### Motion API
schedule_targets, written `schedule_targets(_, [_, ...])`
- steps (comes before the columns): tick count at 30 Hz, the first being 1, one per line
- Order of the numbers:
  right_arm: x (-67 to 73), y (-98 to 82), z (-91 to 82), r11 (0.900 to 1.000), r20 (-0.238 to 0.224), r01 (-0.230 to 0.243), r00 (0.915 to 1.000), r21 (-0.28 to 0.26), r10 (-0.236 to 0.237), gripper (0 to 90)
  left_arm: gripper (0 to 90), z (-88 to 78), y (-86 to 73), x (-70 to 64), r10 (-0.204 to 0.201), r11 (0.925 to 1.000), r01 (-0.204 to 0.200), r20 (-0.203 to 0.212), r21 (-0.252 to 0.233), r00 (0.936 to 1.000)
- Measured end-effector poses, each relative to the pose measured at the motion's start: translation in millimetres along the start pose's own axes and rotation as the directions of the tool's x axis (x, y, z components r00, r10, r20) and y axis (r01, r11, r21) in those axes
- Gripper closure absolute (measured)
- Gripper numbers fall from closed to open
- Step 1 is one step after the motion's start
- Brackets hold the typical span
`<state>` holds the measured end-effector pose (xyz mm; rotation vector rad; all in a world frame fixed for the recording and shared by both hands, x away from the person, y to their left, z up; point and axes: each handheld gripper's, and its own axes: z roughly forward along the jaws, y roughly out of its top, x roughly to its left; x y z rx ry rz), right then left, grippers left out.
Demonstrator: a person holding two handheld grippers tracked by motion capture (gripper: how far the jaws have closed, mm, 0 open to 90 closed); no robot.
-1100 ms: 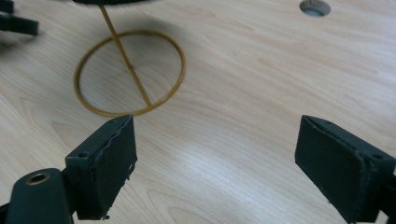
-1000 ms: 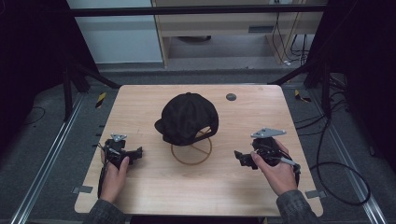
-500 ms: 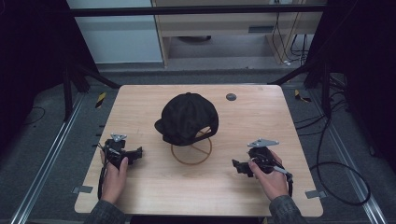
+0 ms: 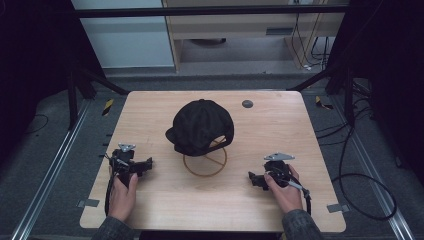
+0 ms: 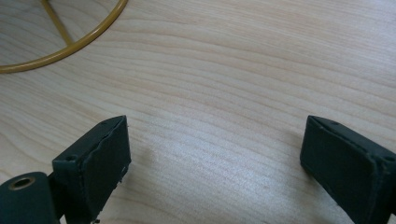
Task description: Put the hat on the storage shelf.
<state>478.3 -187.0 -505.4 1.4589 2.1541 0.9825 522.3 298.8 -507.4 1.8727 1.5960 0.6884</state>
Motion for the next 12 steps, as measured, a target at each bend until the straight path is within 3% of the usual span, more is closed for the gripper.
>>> schedule_targets(5, [5.7, -5.6, 2.6, 0.998, 0.048, 0.065, 0.9968, -0.019, -0.064, 6.6, 0.0, -1.2, -0.9, -0.3, -0.002, 1.0000, 0.002, -0.004, 0.003, 1.0000])
schedule_targets(12, [5.4, -8.9, 0.7, 0.997, 0.049, 0.080, 0.9957, -0.021, -0.079, 6.3, 0.0, -1.2, -1.0, -0.5, -0.003, 1.0000, 0.003, -0.005, 0.003, 1.0000])
